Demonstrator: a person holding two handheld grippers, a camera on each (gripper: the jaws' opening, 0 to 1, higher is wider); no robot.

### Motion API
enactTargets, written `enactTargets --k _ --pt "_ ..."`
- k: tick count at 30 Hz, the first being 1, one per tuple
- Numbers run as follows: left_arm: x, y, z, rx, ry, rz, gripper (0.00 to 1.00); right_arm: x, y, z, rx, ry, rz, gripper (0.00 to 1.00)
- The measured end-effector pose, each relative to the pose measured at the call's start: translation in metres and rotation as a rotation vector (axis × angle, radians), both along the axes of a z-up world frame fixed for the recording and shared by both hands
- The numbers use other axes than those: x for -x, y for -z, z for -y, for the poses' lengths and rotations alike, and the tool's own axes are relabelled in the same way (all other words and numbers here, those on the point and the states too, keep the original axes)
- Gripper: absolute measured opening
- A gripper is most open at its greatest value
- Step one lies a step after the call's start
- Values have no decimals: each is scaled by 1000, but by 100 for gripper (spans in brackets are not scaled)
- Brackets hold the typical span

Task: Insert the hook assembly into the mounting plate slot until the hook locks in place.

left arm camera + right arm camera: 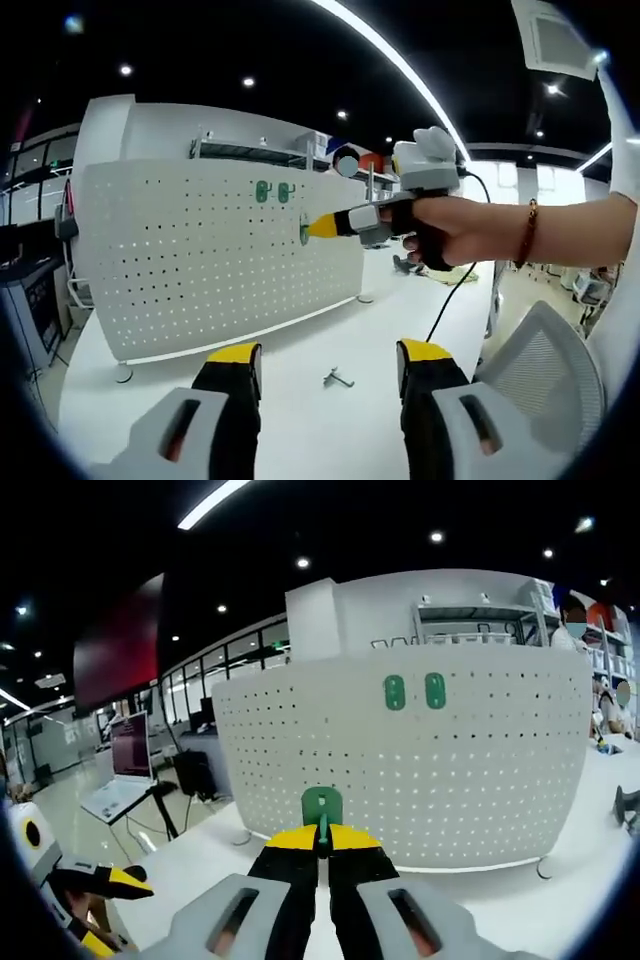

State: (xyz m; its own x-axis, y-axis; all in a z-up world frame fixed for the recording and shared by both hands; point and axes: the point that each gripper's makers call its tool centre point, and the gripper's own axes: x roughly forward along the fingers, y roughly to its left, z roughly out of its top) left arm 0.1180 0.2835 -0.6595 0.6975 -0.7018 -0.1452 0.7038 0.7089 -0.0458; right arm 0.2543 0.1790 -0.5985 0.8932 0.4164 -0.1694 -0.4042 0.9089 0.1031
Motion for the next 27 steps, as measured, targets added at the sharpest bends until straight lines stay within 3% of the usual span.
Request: enactTargets --k 4,8,15,18,27 --pt "-1 -3 -5 15 -11 8 58 -9 -13 0 5 10 23 1" --pt "-1 -2 -12 -18 -15 10 58 -18 -24 -1 9 22 45 1" --pt "-1 -1 -18 -5 -8 10 60 -29 -32 -3 21 39 61 1" --pt "-1 2 -20 -41 -5 10 60 -34 -35 -6 29 46 68 1" --pt "0 1 -20 -42 23 27 62 -48 -47 -5 9 82 75 1"
